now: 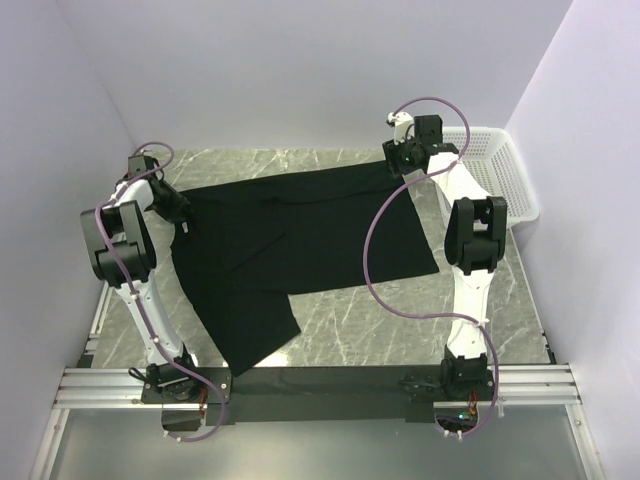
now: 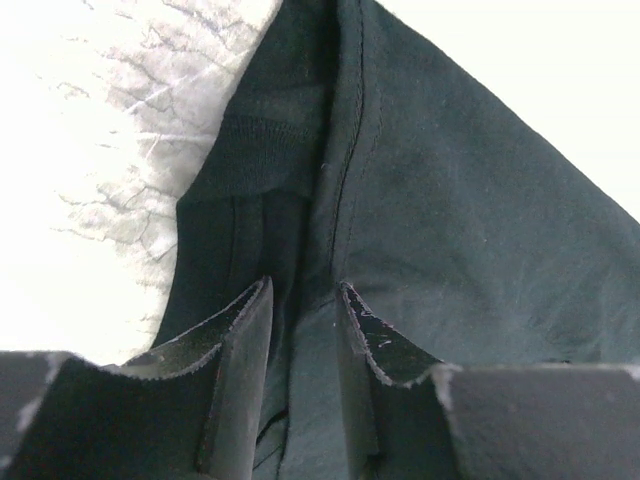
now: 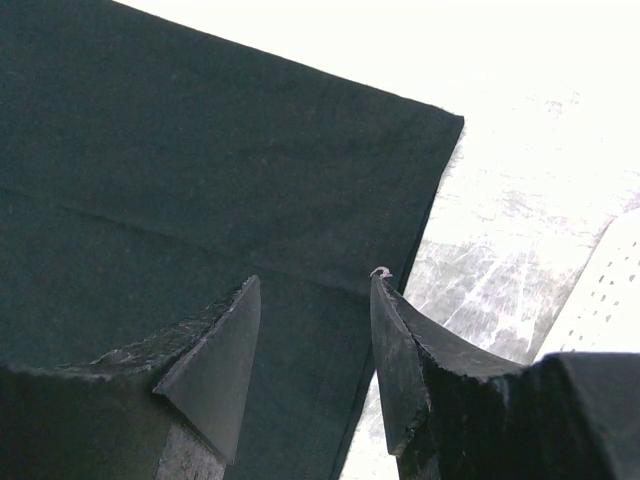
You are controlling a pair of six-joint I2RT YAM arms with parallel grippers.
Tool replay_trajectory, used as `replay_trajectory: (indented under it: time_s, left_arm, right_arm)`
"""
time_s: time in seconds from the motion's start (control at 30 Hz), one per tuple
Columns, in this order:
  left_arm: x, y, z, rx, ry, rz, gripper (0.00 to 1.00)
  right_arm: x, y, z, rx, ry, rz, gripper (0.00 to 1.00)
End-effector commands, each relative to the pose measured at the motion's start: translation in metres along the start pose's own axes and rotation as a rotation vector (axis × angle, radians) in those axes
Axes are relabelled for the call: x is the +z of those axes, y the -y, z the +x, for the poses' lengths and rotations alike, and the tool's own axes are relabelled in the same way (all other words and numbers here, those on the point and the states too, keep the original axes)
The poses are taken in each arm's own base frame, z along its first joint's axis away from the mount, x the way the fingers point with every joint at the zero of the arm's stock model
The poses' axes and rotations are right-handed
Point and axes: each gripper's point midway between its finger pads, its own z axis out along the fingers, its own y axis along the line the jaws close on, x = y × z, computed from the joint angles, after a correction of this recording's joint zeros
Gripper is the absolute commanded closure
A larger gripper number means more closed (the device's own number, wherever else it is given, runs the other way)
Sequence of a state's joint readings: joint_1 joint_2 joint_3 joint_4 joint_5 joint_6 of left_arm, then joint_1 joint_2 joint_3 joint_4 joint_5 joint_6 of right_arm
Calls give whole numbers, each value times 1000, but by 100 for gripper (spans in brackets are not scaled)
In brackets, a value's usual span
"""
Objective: Fold and stack the t-shirts
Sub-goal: Fold the tshirt
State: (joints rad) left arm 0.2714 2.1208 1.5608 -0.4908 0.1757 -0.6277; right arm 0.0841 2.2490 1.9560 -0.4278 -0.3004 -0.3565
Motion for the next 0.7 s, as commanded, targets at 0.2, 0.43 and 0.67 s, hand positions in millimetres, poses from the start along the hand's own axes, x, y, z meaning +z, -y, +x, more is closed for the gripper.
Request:
replay_trajectory:
  time_s: [0.2,0.43,0.67]
  left_arm:
    - [6,4,-11,19,12,2,64]
    - [12,-12,-8,42,-2,-75,67]
    - [3,-25,-14,83,23,-148,63]
  right_arm:
    - [-7,8,-11,5,35,18,45]
    - [-8,10,-12,10,38,19,45]
    - [-8,10,-13,12,42,19,45]
